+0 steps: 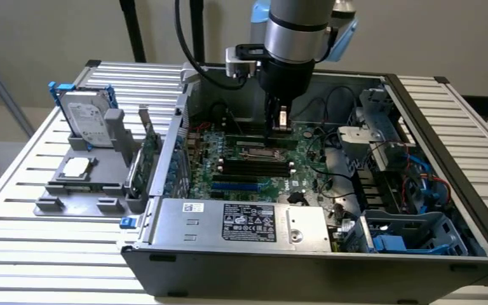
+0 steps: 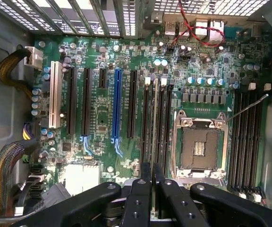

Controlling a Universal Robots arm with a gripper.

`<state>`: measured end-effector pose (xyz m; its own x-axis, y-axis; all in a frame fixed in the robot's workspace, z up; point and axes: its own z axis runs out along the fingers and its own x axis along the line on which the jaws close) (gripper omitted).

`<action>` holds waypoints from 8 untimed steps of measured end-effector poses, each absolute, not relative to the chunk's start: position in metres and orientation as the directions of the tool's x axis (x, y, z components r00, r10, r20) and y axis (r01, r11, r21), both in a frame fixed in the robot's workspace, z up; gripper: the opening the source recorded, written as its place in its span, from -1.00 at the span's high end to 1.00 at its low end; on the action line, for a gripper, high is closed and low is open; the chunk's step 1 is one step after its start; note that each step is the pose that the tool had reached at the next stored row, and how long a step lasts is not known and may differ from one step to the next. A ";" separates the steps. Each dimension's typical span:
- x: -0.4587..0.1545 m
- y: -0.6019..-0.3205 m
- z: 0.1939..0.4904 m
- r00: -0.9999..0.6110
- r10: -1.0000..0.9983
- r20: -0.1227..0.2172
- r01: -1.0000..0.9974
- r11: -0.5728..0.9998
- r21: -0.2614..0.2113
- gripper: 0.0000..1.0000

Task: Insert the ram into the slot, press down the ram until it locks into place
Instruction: 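Insert the ram into the slot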

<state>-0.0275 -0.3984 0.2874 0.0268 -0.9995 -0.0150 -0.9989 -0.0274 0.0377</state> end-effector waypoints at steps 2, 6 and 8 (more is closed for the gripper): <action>-0.028 -0.398 0.284 0.027 -1.000 -0.015 -0.999 -0.027 0.037 0.73; -0.028 -0.397 0.277 0.027 -1.000 -0.015 -0.999 -0.027 0.034 0.73; -0.029 -0.397 0.273 0.027 -1.000 -0.014 -0.999 -0.027 0.032 0.73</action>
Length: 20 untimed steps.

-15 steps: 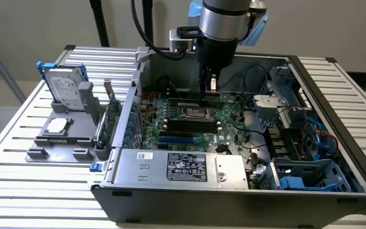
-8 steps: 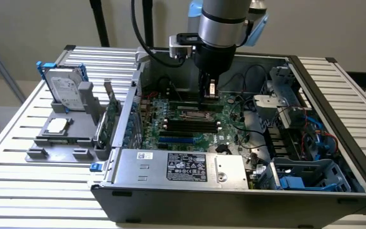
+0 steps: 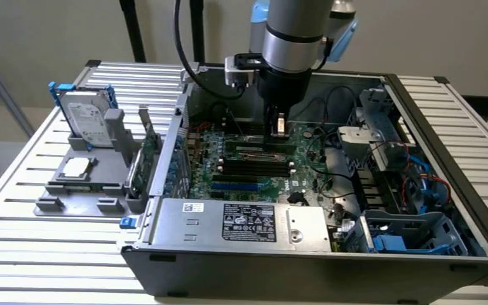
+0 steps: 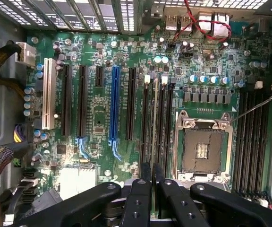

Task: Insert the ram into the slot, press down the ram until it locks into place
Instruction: 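Insert the ram into the slot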

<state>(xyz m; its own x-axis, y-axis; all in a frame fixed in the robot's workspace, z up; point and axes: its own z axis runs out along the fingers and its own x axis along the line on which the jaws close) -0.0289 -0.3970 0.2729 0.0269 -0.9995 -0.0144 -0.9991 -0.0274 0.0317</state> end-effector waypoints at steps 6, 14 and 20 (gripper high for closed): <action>-0.032 -0.396 0.262 0.027 -1.000 -0.012 -0.999 -0.027 0.022 0.73; -0.034 -0.392 0.252 0.027 -0.999 0.020 -1.000 -0.027 0.016 0.73; -0.034 -0.389 0.245 0.027 -0.998 0.048 -1.000 -0.026 0.015 0.73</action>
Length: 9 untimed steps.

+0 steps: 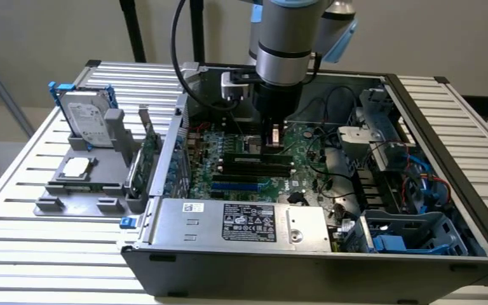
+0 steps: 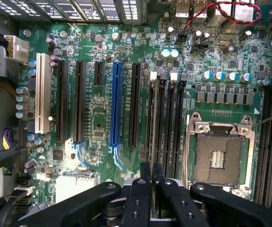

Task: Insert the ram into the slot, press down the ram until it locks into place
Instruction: 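Insert the ram into the slot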

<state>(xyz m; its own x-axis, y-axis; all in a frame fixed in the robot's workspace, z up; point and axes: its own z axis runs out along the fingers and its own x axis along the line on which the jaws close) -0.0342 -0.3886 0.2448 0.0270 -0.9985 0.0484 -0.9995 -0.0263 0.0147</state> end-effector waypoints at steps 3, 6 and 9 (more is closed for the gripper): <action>-0.034 -0.388 0.242 0.027 -0.998 0.054 -1.000 -0.026 0.015 0.73; -0.034 -0.388 0.240 0.027 -0.998 0.054 -1.000 -0.026 0.015 0.73; -0.034 -0.387 0.238 0.027 -0.998 0.054 -1.000 -0.026 0.015 0.73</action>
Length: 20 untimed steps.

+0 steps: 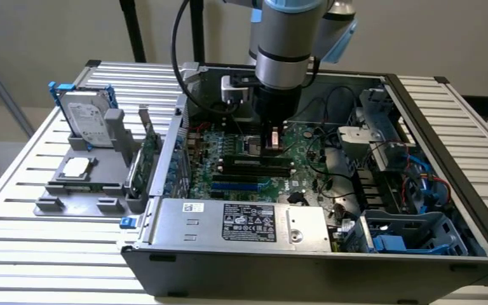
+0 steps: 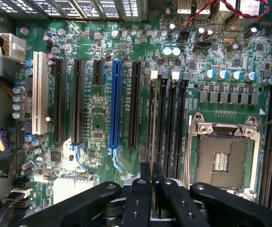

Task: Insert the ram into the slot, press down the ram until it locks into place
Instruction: 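Insert the ram into the slot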

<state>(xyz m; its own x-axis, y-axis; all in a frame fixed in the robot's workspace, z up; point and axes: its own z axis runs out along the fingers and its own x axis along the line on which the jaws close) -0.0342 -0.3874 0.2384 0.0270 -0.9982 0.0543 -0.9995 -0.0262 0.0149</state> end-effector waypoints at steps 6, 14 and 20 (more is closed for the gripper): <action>-0.034 -0.387 0.237 0.027 -0.998 0.054 -1.000 -0.026 0.016 0.73; -0.034 -0.387 0.235 0.027 -0.998 0.052 -1.000 -0.026 0.017 0.73; -0.034 -0.387 0.233 0.027 -0.998 0.052 -0.999 -0.026 0.018 0.73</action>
<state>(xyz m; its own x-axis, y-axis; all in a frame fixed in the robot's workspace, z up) -0.0338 -0.3874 0.2333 0.0270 -0.9983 0.0519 -0.9995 -0.0261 0.0180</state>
